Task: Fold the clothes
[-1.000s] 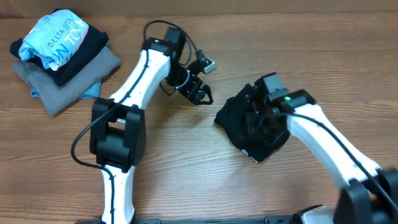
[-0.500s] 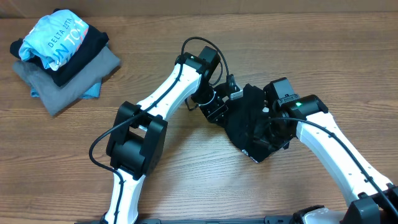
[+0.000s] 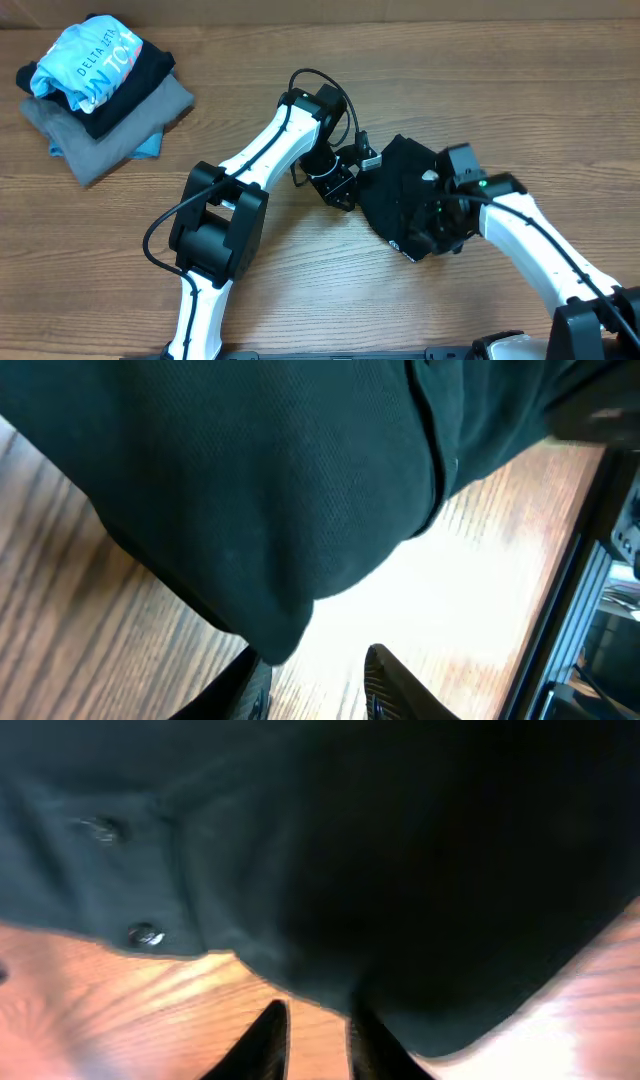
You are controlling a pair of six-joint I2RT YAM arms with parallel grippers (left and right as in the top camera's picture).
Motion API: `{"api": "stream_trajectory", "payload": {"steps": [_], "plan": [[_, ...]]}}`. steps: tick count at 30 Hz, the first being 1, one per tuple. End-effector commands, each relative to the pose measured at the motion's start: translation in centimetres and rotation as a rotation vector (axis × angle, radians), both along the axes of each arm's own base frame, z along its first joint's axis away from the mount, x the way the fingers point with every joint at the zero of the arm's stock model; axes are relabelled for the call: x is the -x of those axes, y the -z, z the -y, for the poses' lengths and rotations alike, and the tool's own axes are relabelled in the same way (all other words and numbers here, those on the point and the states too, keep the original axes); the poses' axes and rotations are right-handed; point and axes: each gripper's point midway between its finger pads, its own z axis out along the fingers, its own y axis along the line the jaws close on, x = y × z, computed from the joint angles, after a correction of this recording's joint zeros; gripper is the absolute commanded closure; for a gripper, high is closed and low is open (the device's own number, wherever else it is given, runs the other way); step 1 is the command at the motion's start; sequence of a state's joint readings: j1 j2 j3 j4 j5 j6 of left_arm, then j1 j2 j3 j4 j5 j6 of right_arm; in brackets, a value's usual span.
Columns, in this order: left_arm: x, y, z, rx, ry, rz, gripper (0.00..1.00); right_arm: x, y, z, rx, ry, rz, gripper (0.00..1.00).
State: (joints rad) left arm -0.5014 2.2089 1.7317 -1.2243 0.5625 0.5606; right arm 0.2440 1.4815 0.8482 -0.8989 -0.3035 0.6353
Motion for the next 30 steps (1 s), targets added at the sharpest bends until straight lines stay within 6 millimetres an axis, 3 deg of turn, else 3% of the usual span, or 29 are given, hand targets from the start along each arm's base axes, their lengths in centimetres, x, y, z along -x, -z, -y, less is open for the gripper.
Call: {"api": "stream_trajectory", "payload": {"steps": [1,5,10,15,21,26,30], "plan": [[0.4,-0.3,0.0,0.025,0.001,-0.020,0.66,1.6,2.1,0.3,0.005,0.078,-0.057,0.86],[0.0,-0.2,0.1,0.034,0.001,-0.003,0.65,0.9,4.2,3.1,0.158,0.164,0.009,0.91],[-0.6,-0.1,0.2,0.044,-0.002,0.018,0.64,0.0,4.0,2.9,0.152,0.104,0.058,0.94],[-1.2,-0.1,0.6,0.059,-0.001,0.046,0.60,1.3,4.1,3.6,0.190,0.063,0.012,0.94],[-1.5,0.8,-1.0,-0.051,-0.017,0.066,0.75,4.3,4.2,5.2,0.268,0.100,-0.114,0.95],[-2.4,-0.6,0.0,0.019,-0.037,0.076,0.49,3.7,3.1,5.3,0.251,0.097,-0.105,0.96],[-4.4,-2.7,0.6,0.053,-0.078,0.120,0.40,1.7,0.2,4.1,0.183,0.030,-0.001,0.94]]}}
